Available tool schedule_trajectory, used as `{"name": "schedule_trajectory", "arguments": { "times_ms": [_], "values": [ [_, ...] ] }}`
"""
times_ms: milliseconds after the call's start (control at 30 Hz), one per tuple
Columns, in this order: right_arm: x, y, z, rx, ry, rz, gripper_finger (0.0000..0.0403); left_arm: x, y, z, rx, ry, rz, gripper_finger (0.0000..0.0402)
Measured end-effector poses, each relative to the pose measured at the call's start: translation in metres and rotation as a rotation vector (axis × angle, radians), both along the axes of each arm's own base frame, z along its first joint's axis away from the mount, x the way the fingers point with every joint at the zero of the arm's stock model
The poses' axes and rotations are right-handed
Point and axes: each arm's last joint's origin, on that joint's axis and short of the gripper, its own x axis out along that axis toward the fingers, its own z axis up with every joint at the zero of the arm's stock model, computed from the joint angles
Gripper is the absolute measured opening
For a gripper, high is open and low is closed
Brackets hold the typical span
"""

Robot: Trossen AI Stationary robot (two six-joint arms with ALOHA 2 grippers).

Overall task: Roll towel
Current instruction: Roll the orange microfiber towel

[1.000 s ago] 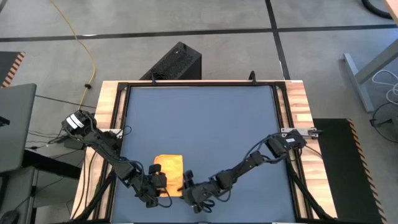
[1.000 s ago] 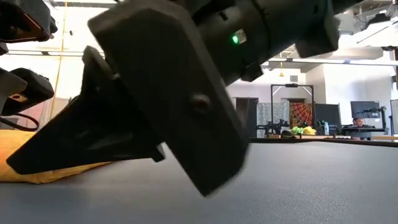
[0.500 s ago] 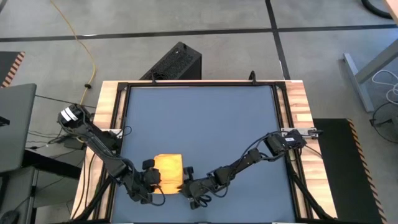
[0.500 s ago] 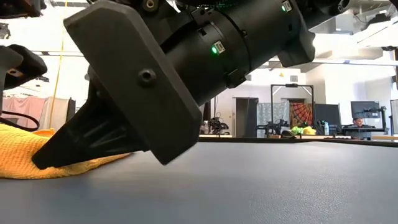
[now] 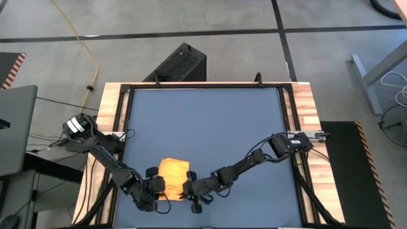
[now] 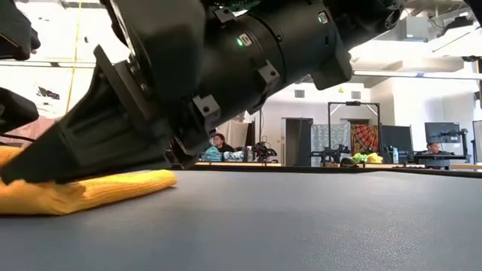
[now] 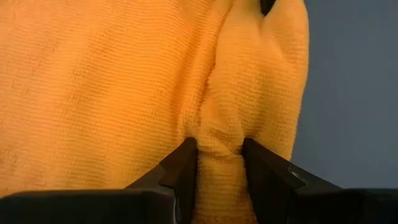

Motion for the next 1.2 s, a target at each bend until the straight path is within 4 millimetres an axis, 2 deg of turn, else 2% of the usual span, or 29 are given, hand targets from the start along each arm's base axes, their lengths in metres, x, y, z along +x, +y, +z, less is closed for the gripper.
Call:
{"name": "schedule_trajectory", "arguments": {
  "times_ms": [200,367,500,600,867,1067,1200],
  "values": [
    [-0.001,0.000,-0.003,0.116,0.074,-0.066,0.0023,-0.002,-0.002,0.000,-0.036,0.026,0.005,0.0114],
    [-0.004,0.006,-0.003,0.155,0.094,-0.067,0.0024,-0.002,-0.010,0.003,-0.225,0.115,-0.002,0.0114],
    [-0.009,0.015,-0.003,0.169,0.104,-0.048,0.0024,0.000,-0.017,0.005,-0.314,0.108,-0.079,0.0114],
    [-0.010,0.019,-0.003,0.175,0.111,-0.045,0.0024,0.000,-0.018,0.007,-0.299,0.089,-0.141,0.0114],
    [-0.009,0.015,-0.003,0.175,0.113,-0.053,0.0024,-0.007,-0.011,0.015,-0.260,0.125,-0.146,0.0114],
    [-0.009,0.014,-0.004,0.179,0.121,-0.052,0.0024,-0.019,-0.004,0.034,-0.218,0.079,-0.145,0.0114],
    [-0.008,0.012,-0.003,0.201,0.129,-0.060,0.0024,-0.030,-0.008,0.049,-0.216,-0.026,-0.162,0.0114]
  ]
}}
